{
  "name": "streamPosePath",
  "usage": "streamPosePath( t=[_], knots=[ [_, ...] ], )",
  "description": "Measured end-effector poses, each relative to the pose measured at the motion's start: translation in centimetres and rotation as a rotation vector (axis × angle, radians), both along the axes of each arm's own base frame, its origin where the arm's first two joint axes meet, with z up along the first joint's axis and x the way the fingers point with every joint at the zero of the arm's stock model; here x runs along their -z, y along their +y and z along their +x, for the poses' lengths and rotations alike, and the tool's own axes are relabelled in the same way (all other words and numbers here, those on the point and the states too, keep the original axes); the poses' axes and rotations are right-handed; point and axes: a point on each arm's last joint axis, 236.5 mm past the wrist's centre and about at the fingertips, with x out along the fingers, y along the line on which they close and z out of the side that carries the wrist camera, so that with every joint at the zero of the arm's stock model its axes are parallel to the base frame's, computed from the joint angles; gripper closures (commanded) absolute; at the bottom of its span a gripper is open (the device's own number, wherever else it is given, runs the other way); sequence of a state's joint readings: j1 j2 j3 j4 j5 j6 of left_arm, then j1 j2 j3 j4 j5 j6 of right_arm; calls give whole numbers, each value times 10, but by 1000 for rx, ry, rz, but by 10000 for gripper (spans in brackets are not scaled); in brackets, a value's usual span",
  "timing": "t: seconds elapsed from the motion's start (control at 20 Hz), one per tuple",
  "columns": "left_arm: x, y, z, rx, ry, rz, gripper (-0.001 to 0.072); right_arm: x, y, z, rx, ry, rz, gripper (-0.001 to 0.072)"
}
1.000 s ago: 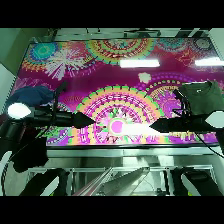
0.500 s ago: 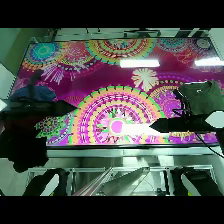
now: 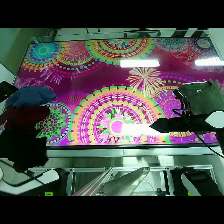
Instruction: Fold the shirts.
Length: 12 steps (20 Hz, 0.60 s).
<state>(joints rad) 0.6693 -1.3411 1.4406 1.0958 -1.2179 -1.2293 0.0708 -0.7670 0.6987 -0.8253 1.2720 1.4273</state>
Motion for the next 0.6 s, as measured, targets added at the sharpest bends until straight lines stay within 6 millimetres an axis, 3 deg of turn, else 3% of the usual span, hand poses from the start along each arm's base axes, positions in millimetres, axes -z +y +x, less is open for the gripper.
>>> streamPosePath(
  t=[0.1,0.25,0.4,0.55,0.6],
  knots=[
    [34,39,20,-36,40,-7,-6,0,0,0,0,0,0,694],
    [95,79,42,-53,124,-28,-7,0,0,0,0,0,0,694],
    [151,99,49,-39,220,-48,-6,0,0,2,0,-11,-2,694],
    [185,101,54,-15,279,-68,24,0,0,3,-11,-29,-6,694],
    [192,100,57,-2,289,-69,207,0,0,3,-14,-32,-7,694]
  ],
)
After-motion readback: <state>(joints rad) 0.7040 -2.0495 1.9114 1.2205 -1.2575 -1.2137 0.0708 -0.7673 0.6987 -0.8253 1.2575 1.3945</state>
